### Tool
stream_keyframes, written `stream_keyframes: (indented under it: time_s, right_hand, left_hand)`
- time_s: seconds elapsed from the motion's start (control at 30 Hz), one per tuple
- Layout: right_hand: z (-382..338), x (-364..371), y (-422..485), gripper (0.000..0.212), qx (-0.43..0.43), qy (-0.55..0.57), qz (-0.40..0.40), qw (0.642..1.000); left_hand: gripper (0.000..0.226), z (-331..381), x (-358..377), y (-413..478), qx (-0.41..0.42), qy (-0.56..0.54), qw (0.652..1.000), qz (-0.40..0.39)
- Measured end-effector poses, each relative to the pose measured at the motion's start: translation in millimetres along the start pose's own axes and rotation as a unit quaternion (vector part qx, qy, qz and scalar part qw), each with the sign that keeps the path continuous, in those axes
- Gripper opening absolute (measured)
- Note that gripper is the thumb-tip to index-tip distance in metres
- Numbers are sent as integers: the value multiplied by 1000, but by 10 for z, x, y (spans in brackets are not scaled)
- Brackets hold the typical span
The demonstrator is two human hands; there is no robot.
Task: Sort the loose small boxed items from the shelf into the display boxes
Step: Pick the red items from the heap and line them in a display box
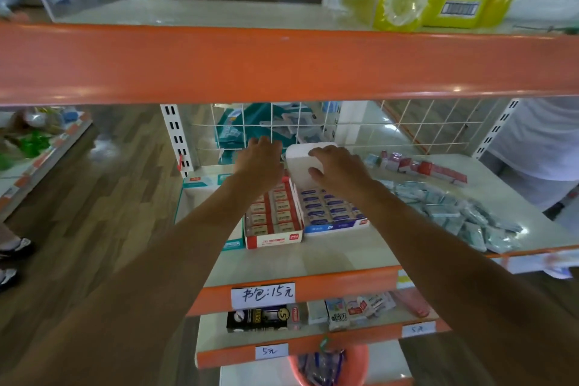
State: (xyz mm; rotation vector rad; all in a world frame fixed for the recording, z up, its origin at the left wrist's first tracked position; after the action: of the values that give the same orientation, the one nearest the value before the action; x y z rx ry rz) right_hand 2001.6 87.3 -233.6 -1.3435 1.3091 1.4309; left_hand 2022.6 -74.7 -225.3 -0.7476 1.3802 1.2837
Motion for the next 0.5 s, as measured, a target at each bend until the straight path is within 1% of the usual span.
stream_keyframes:
  time_s: [0.23, 0.5]
  right_hand:
    - [683, -131, -106, 37, 34, -3, 35, 999]
    - [1661, -231, -272, 39, 91, -16, 23, 995]
  left_hand:
    - [38, 744, 0, 242, 35, -11, 999, 6]
    - [35, 1619, 181, 597, 87, 0, 996, -25]
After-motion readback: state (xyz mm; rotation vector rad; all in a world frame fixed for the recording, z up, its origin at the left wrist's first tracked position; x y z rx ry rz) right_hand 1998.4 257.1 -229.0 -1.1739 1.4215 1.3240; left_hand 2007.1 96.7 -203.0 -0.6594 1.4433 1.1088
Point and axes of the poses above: each hand's wrist, its own y-axis towards the middle knuckle, its own x-axis out of the palm, z = x × y, the point moved 3 cm from there along y, towards the middle knuckle, and after that the axes turned 13 degrees about x, right-handed, at the moved point
